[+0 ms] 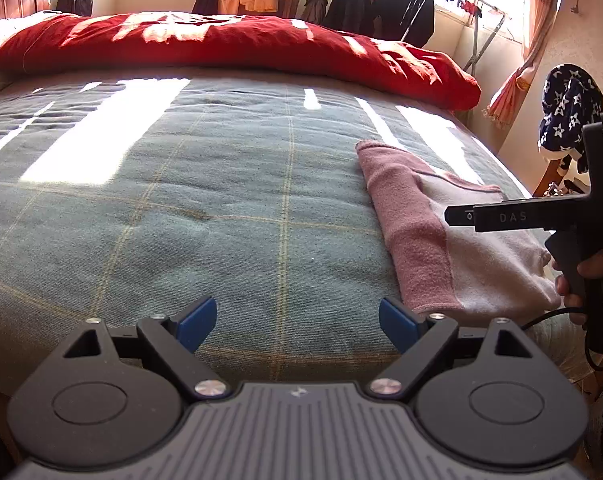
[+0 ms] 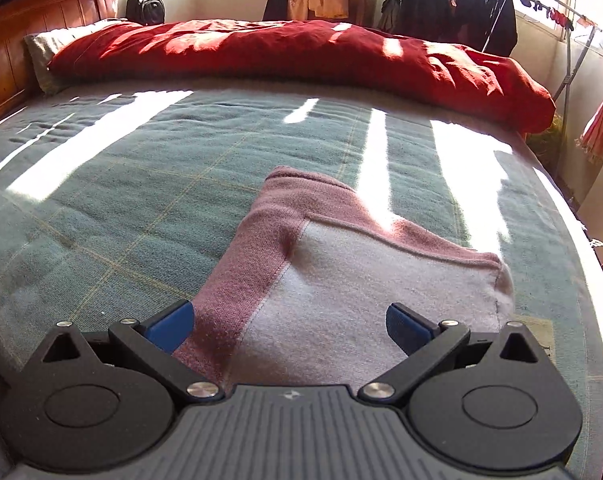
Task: Fold clothes
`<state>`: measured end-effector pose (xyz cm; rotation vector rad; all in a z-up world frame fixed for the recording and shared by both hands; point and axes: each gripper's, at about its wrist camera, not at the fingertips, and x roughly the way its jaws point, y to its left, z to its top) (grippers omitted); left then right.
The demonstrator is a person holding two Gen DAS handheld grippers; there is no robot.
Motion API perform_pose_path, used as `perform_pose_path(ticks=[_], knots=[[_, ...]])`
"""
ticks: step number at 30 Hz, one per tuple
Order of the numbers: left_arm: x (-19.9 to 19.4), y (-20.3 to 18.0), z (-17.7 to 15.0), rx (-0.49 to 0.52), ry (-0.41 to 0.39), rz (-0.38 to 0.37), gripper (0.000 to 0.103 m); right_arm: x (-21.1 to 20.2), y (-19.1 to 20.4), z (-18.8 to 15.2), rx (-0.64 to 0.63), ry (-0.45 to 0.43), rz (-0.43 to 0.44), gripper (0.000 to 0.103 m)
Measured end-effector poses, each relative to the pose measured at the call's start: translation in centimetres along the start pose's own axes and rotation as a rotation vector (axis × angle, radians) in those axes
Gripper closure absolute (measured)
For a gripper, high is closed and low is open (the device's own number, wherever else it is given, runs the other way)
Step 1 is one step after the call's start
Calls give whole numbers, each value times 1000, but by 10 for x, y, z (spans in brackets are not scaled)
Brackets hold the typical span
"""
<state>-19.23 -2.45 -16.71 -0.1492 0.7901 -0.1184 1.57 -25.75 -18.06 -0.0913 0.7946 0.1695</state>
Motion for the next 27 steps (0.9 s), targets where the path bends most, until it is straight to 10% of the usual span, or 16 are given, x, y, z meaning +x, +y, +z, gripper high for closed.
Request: perform_pose_path(ticks=[21,27], knots=[[24,-39,6,88,62,-11,15,11,-52,-39,130,58,70,0],[28,-33,31,45,50,-181,15,-11,-100,-45,293,32,248,0]])
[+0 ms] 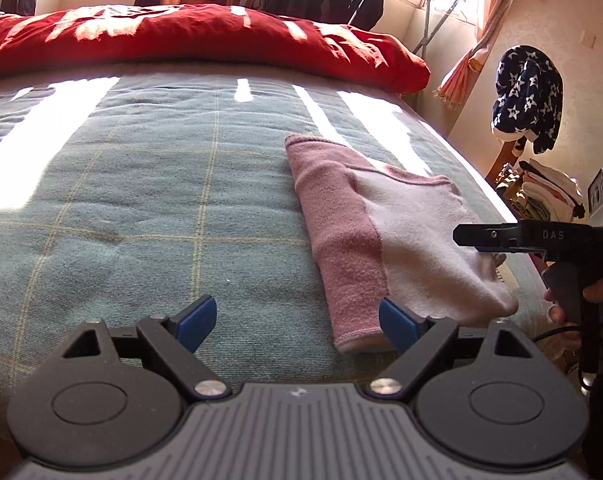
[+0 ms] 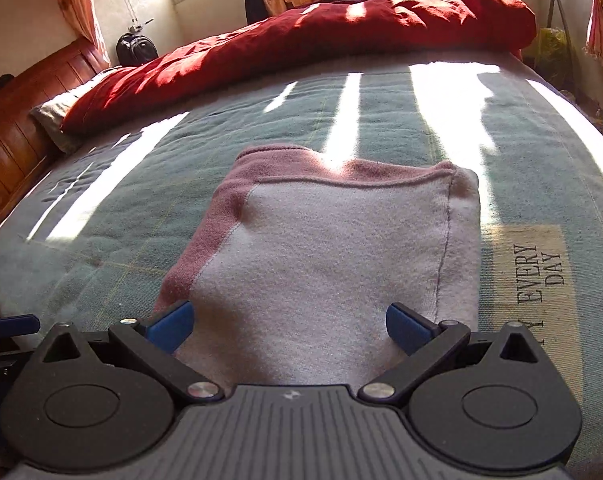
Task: Fold clothes
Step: 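Lower both grippers onto the folded sweater's end and close them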
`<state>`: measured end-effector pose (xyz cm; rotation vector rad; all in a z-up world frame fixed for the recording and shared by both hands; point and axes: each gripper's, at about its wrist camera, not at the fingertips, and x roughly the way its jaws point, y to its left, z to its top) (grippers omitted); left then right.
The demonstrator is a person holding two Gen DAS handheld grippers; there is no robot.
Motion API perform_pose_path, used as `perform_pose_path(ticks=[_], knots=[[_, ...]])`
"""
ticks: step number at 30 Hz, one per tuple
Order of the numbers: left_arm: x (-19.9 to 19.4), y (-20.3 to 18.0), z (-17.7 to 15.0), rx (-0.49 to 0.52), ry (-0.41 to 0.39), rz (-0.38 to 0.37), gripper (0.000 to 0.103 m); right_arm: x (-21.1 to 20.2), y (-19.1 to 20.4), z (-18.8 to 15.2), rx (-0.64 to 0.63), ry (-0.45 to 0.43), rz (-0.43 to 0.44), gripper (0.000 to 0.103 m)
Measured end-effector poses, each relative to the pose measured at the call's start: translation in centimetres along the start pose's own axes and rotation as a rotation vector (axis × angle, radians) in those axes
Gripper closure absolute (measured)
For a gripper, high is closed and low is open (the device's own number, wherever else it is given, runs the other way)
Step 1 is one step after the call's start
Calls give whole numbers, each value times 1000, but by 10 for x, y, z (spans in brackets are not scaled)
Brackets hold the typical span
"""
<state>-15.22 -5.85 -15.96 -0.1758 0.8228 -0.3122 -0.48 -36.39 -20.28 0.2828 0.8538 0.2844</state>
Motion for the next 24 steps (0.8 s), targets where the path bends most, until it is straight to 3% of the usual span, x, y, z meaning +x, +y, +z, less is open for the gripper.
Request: perform_pose_path(ticks=[3,7,9,13,18,24], knots=[[15,1,20,-29,4,-126,15,-12,-31,4,110,-4,88,0],[44,4,43,-62,31,-218,15,-29,-73,9,256,-8,206,0],[62,7,53,-90,59,-259,15,-23,-88,10,311,19,214,0],[96,18,60,-165,104,-290,15,-6,-112,8,395,71,217,0],[139,38,58,-302,174,-366,15,29,-129,2,489,156,331,0],[177,48,62,-360,205,-439,15,52,-135,12,503,163,399,0]])
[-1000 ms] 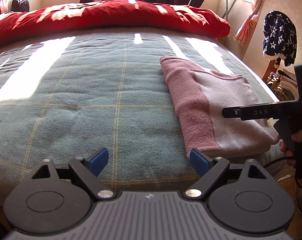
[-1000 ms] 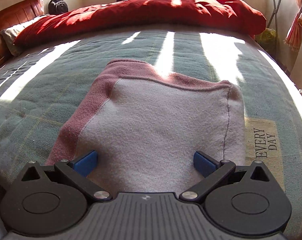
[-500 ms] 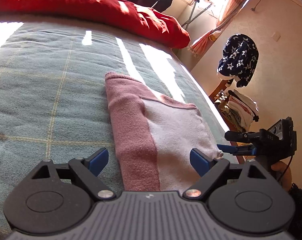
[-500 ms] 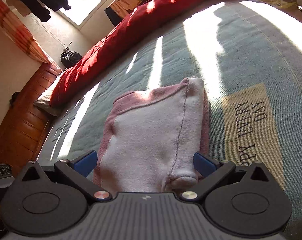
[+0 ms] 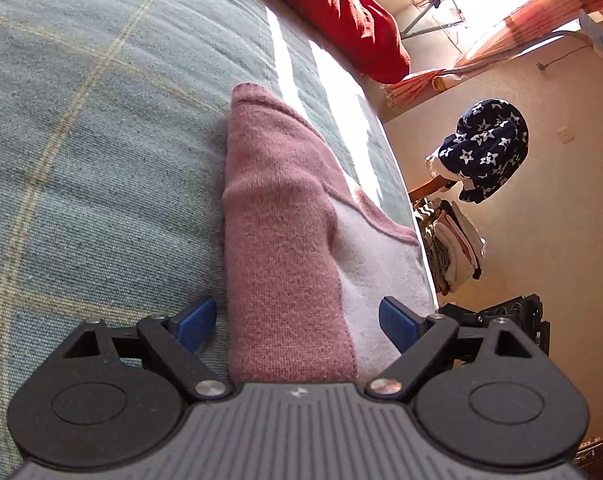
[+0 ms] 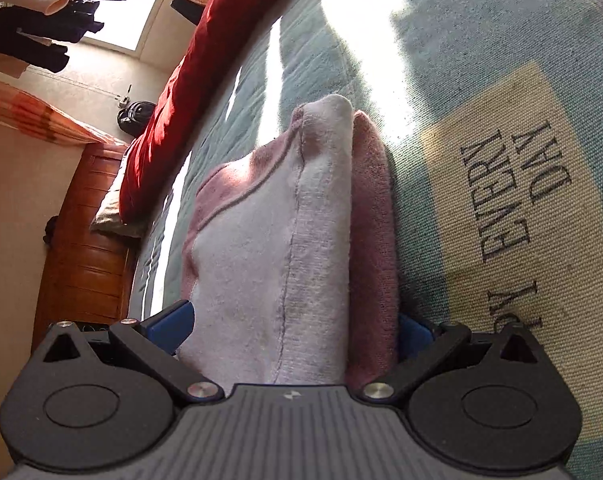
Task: Fold clothes
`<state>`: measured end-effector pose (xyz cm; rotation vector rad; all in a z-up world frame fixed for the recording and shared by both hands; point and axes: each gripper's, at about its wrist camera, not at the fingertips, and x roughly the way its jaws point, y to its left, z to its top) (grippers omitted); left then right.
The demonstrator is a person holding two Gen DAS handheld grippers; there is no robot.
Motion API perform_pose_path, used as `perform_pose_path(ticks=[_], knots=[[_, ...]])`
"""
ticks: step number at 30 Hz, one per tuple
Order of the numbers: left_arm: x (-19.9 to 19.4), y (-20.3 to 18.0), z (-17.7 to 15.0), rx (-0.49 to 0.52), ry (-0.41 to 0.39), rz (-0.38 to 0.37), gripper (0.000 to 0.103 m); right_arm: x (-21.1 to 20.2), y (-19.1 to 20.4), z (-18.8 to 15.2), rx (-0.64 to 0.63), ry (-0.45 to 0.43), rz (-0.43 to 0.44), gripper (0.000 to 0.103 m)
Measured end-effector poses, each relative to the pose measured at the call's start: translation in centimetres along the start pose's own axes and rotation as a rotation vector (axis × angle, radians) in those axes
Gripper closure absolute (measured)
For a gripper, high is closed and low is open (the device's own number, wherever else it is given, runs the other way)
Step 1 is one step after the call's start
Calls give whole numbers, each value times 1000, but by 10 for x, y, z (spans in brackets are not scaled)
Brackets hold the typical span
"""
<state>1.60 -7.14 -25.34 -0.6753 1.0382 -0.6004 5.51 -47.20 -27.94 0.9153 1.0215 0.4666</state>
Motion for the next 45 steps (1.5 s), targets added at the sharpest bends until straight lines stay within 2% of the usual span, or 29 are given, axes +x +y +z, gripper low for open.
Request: perform_pose_path(ticks=[5,10,14,18,21,27,30,32,36,40,45], knots=[[22,5,21,-13,19,-57,15,13,2,17,-7,17,20,0],[32,0,26,0,55,-79,6,22,2,27,3,23,26,0],[22,-2,10,4,111,-97,7,17,2,17,-15,3,42,0],[9,2,-6,5,156,-112,6,8,1,-1,-22,34,54,0],[11,9,-2,-30,163,-136,7,4,-6,-9,-31,34,91,0],[45,11,26,-57,166,-161,6,21,-17,23,71,65,143,0],[48,10,26,-46,165,-168,7,25,-19,29,105,73,151,0],[43,12,22,-14,157,-167,12,22,-19,21,59,50,175,0],[38,26,22,-43,156,-137,40,18,-19,9,-34,13,203,0],[38,27,22,-33,163,-124,42,19,-14,9,-58,18,162,0],[38,24,21,-18,161,-118,42,20,-11,7,-83,26,152,0]])
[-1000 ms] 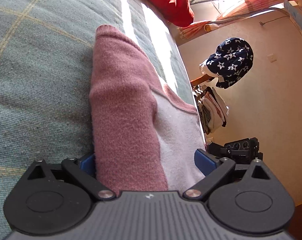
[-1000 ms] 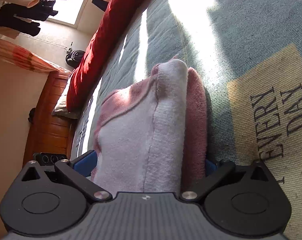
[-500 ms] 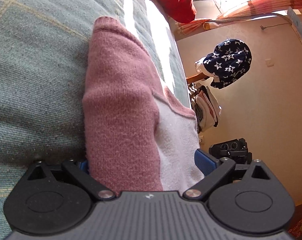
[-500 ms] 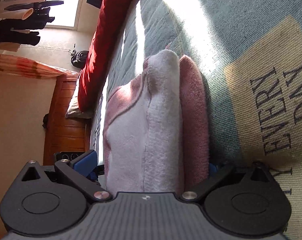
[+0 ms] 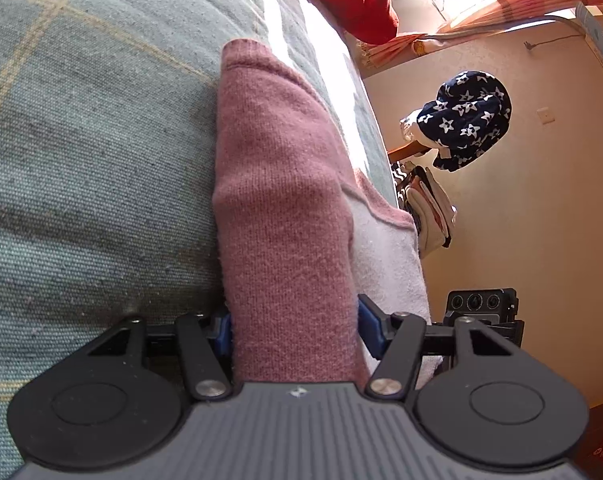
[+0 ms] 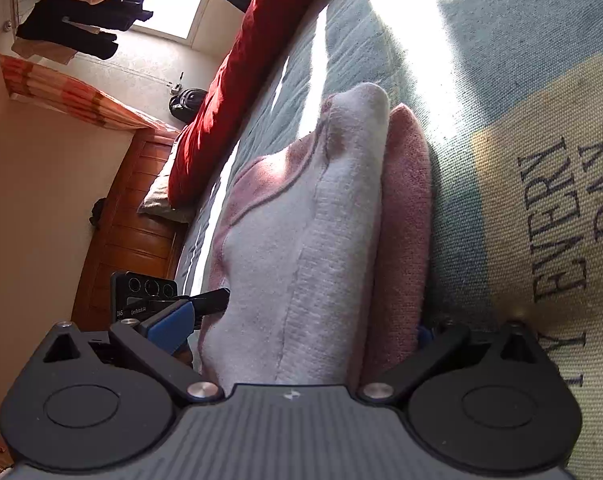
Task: Fold clothes
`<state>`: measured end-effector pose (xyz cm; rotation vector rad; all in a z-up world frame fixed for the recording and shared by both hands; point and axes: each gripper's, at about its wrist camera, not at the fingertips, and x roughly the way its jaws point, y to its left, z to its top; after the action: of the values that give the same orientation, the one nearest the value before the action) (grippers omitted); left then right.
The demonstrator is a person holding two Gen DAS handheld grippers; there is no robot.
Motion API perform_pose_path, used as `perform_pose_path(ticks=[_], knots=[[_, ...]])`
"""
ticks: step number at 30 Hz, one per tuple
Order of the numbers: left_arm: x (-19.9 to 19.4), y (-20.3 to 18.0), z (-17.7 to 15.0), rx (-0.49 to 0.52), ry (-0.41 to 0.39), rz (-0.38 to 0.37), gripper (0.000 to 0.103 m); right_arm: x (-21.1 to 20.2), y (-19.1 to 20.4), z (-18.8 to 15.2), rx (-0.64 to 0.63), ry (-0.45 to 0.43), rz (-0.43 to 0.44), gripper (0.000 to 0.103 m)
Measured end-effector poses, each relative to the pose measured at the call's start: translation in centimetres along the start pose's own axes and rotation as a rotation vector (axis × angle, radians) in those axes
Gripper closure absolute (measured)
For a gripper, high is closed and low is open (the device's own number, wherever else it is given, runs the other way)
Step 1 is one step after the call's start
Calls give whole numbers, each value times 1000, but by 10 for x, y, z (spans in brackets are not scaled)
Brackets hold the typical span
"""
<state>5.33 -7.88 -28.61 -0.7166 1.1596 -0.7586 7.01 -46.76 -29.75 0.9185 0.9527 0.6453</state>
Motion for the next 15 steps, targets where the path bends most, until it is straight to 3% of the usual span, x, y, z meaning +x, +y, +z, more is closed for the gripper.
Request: perform_pose_path(ticks=[5,9,15], knots=[[3,-4,0,9,-2,7,42,1,0,2,-15,27,-1,0],[2,-5,0,10,-4,12,42,0,-7,12,55,45,36,0],[-3,-8,-6,-30,-23,9,46,-5,-1,1,26,-5,36,0]])
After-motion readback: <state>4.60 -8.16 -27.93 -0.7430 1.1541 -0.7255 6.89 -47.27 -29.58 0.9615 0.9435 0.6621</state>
